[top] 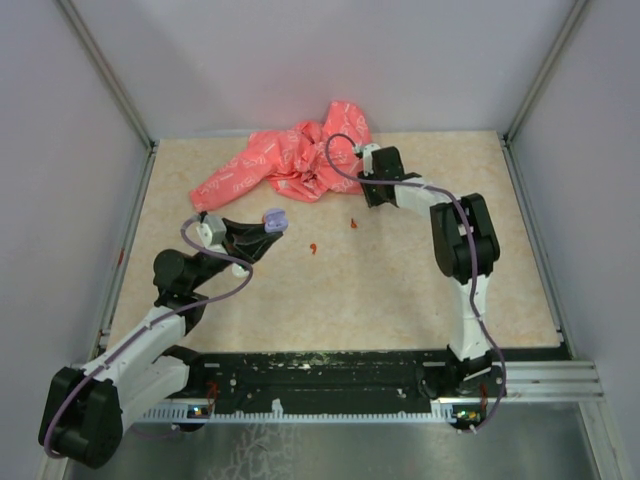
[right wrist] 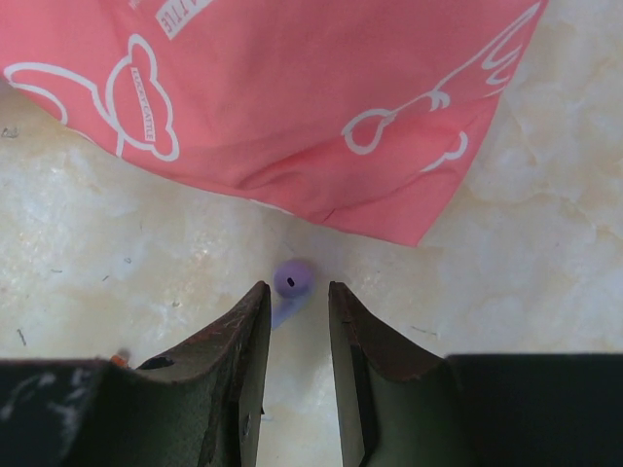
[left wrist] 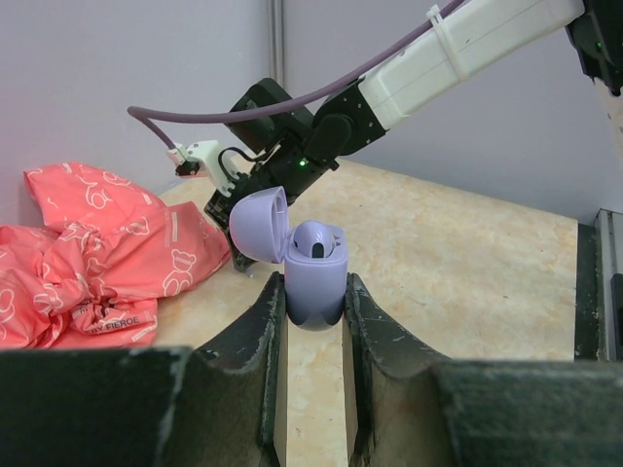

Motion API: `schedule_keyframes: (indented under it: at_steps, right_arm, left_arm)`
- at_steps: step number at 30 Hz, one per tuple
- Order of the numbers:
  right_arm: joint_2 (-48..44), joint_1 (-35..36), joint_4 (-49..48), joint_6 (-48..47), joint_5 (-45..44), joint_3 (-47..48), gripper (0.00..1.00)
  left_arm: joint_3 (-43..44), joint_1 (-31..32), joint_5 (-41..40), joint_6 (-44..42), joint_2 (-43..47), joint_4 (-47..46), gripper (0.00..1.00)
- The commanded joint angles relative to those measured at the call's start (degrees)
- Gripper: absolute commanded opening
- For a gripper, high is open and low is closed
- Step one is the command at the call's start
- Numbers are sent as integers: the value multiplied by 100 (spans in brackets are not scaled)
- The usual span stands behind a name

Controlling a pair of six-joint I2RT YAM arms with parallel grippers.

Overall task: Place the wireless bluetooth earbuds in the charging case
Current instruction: Pick up the earbud from the center of the board.

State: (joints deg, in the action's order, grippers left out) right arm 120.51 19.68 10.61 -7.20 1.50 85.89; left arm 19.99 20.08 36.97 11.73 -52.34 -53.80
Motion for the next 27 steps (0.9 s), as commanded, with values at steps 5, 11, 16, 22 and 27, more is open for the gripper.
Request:
schedule_keyframes:
  at_steps: [5, 11, 16, 22, 27]
  right_arm:
    - [261, -17, 84, -100, -35, 438, 31]
    - [305, -17, 246, -119, 70, 430, 31]
    - [481, -17, 430, -180, 103, 587, 31]
    - [713, -33, 684, -177, 311, 812, 30]
    - [678, -37, 937, -146, 455, 815, 26]
  left_arm:
    - [14, -49, 106, -50, 5, -50, 0]
    - [40, -48, 192, -48, -21, -52, 0]
    - [48, -52, 243, -31, -27, -52, 0]
    - [75, -48, 346, -8, -64, -50, 0]
    - [80, -48, 388, 12, -75, -66, 0]
